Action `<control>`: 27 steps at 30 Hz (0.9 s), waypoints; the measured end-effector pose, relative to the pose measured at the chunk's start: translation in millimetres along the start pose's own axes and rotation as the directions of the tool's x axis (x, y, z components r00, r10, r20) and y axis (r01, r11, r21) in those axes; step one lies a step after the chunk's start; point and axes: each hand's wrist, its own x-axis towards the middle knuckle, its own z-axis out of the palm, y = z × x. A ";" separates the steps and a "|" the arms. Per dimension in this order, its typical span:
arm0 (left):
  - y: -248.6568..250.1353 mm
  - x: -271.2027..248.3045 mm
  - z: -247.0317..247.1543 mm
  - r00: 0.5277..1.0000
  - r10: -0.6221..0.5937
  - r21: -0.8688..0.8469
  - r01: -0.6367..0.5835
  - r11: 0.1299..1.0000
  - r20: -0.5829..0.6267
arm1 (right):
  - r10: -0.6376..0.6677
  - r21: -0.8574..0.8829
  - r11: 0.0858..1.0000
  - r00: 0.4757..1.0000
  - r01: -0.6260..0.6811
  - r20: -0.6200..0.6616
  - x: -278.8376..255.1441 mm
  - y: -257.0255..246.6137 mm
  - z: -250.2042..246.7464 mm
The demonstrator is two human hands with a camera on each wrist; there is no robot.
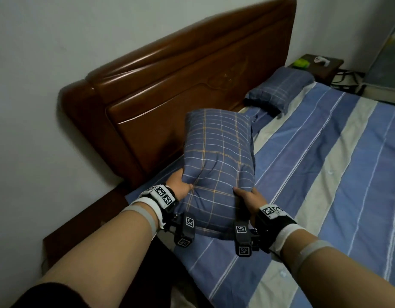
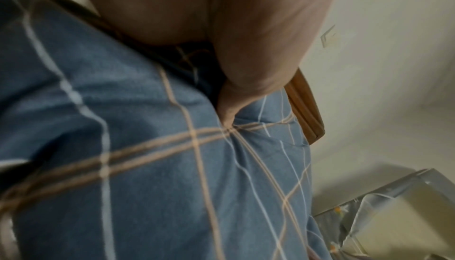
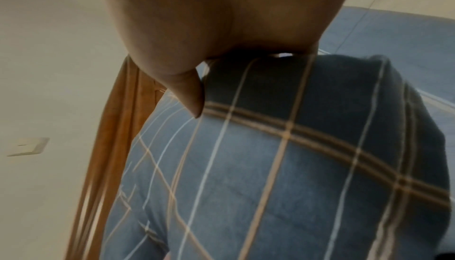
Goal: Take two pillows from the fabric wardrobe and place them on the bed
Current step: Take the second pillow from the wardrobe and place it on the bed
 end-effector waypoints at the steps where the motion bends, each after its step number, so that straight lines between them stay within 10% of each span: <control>1: -6.2 25.1 -4.1 1.000 0.005 0.026 -0.006 1.000 0.031 | 0.011 -0.010 1.000 1.000 -0.011 -0.030 6.7 -7.2 12.8; 15: -135.3 323.4 -61.8 0.992 -0.085 0.130 0.073 0.989 0.093 | 0.143 -0.052 0.987 0.980 -0.152 -0.140 209.0 -23.8 202.2; 21: -162.9 334.0 -72.4 0.968 -0.204 0.037 0.201 0.979 0.146 | 0.329 0.008 0.944 0.943 -0.329 -0.054 228.9 -54.3 240.2; 27: -120.3 307.1 -113.0 0.986 -0.098 -0.156 0.119 0.981 0.133 | 0.230 0.036 0.972 0.972 -0.231 0.044 204.7 -94.6 248.1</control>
